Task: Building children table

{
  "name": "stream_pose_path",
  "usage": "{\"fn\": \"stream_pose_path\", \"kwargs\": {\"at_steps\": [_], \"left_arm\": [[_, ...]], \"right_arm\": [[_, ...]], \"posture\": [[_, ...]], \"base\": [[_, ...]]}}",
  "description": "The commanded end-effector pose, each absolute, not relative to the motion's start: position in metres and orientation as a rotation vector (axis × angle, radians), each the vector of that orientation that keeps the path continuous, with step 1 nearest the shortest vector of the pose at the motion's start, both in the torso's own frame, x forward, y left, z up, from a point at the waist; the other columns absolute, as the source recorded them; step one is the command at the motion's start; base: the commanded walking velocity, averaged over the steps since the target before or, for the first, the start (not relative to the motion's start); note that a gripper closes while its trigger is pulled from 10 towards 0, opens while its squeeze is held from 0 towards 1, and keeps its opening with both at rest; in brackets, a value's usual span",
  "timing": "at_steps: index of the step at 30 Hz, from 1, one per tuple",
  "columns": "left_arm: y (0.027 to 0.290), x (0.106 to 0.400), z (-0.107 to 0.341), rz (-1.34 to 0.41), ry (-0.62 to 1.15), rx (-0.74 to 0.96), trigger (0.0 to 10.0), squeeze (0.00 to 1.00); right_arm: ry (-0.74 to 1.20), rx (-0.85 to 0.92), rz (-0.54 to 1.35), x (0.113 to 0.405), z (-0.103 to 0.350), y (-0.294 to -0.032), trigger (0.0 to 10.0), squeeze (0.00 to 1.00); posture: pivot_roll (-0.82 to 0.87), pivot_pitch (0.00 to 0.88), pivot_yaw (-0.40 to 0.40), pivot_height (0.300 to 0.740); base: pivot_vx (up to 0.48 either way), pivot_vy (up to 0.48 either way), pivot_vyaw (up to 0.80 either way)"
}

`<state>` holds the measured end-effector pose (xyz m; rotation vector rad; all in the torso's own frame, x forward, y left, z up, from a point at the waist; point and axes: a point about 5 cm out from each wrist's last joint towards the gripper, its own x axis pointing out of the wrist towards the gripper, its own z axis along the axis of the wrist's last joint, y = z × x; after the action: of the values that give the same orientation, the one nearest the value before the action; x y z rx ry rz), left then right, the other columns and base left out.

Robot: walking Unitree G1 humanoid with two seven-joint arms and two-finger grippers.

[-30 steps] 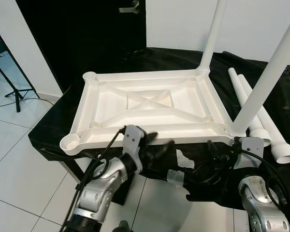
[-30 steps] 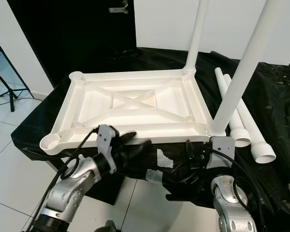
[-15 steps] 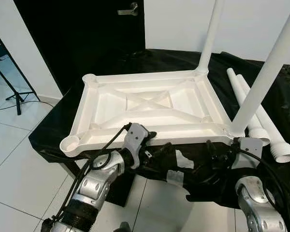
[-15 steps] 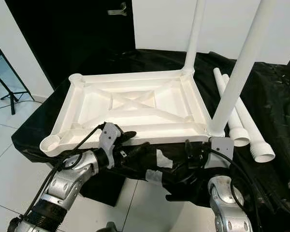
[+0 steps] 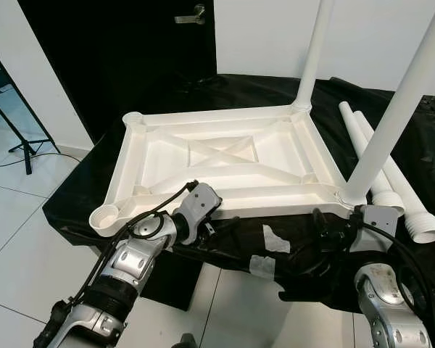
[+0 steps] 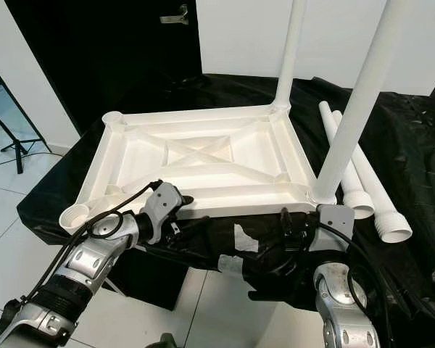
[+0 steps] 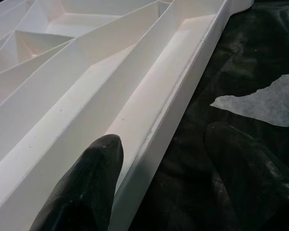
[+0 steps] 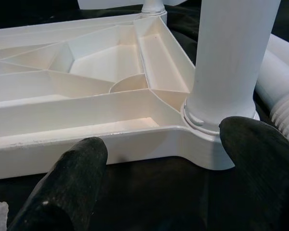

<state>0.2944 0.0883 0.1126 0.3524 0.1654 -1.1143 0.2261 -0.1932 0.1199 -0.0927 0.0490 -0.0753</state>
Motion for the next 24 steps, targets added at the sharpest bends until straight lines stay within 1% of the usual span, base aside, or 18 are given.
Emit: {"fn": "stream_pose_path", "kwargs": {"at_steps": [1, 3, 6, 9, 10, 11, 12, 13, 15, 16, 17, 18, 19, 20, 21, 22, 24], "left_arm": [[0.088, 0.292, 0.108, -1.171, 0.205, 0.381, 10.0, 0.18], [0.088, 0.291, 0.103, -1.184, 0.227, 0.405, 10.0, 0.18], [0.085, 0.295, 0.082, -1.141, 0.345, 0.484, 10.0, 0.16], [0.083, 0.296, 0.079, -1.136, 0.367, 0.491, 10.0, 0.16], [0.078, 0.294, 0.077, -1.149, 0.383, 0.477, 0.3, 0.12], [0.072, 0.292, 0.076, -1.171, 0.387, 0.467, 0.0, 0.0], [0.064, 0.292, 0.076, -1.175, 0.39, 0.454, 0.0, 0.0], [0.064, 0.292, 0.076, -1.175, 0.39, 0.454, 0.0, 0.0], [0.053, 0.294, 0.076, -1.157, 0.388, 0.447, 0.0, 0.0], [0.053, 0.294, 0.076, -1.157, 0.388, 0.447, 0.0, 0.0], [0.048, 0.297, 0.076, -1.137, 0.387, 0.45, 3.3, 0.0], [0.048, 0.297, 0.076, -1.137, 0.387, 0.45, 3.3, 0.0], [0.044, 0.299, 0.077, -1.124, 0.386, 0.453, 7.8, 0.0], [0.041, 0.3, 0.077, -1.117, 0.385, 0.456, 9.3, 0.0], [0.041, 0.3, 0.077, -1.117, 0.385, 0.456, 9.3, 0.0], [0.039, 0.302, 0.077, -1.108, 0.387, 0.448, 10.0, 0.0], [0.036, 0.304, 0.079, -1.095, 0.387, 0.437, 10.0, 0.0]], "right_arm": [[0.065, -0.085, -0.09, 0.227, 0.117, -0.194, 10.0, 0.0], [0.064, -0.084, -0.093, 0.227, 0.117, -0.195, 10.0, 0.0], [0.059, -0.076, -0.104, 0.229, 0.119, -0.195, 10.0, 0.0], [0.057, -0.073, -0.106, 0.23, 0.119, -0.195, 10.0, 0.0], [0.056, -0.071, -0.106, 0.231, 0.119, -0.195, 10.0, 0.0], [0.056, -0.069, -0.107, 0.232, 0.119, -0.194, 10.0, 0.0], [0.056, -0.066, -0.107, 0.233, 0.119, -0.194, 10.0, 0.0], [0.056, -0.066, -0.107, 0.233, 0.119, -0.194, 10.0, 0.0], [0.056, -0.062, -0.106, 0.234, 0.119, -0.194, 10.0, 0.0], [0.056, -0.062, -0.106, 0.234, 0.119, -0.194, 10.0, 0.0], [0.056, -0.059, -0.105, 0.234, 0.119, -0.193, 10.0, 0.0], [0.056, -0.059, -0.105, 0.234, 0.119, -0.193, 10.0, 0.0], [0.058, -0.057, -0.103, 0.234, 0.119, -0.193, 10.0, 0.0], [0.059, -0.056, -0.102, 0.235, 0.119, -0.192, 10.0, 0.0], [0.059, -0.056, -0.102, 0.235, 0.119, -0.192, 10.0, 0.0], [0.064, -0.053, -0.1, 0.234, 0.119, -0.192, 10.0, 0.0], [0.077, -0.049, -0.1, 0.234, 0.117, -0.192, 10.0, 0.0]], "posture": [[0.14, 0.0, 0.032, 0.74], [0.14, 0.0, 0.034, 0.74], [0.14, 0.0, 0.034, 0.74], [0.13, 0.0, 0.034, 0.74], [0.13, 0.0, 0.035, 0.74], [0.14, 0.0, 0.034, 0.74], [0.14, 0.0, 0.034, 0.74], [0.14, 0.0, 0.034, 0.74], [0.14, 0.0, 0.034, 0.74], [0.14, 0.0, 0.034, 0.74], [0.14, 0.0, 0.034, 0.74], [0.14, 0.0, 0.034, 0.74], [0.13, 0.0, 0.035, 0.74], [0.13, 0.0, 0.035, 0.74], [0.13, 0.0, 0.035, 0.74], [0.13, 0.0, 0.036, 0.74], [0.13, 0.0, 0.037, 0.74]], "base": [[0.0, 0.0, 0.0], [0.0, 0.0, 0.0], [0.0, 0.0, 0.0], [0.0, 0.0, 0.0], [0.0, 0.0, 0.0], [0.0, 0.0, 0.0], [0.0, 0.0, 0.0], [0.0, 0.0, 0.0], [0.0, 0.0, 0.0], [0.0, 0.0, 0.0], [0.0, 0.0, 0.0], [0.0, 0.0, 0.0], [0.0, 0.0, 0.0], [0.0, 0.0, 0.0], [0.0, 0.0, 0.0], [0.0, 0.0, 0.0], [0.0, 0.0, 0.0]]}}
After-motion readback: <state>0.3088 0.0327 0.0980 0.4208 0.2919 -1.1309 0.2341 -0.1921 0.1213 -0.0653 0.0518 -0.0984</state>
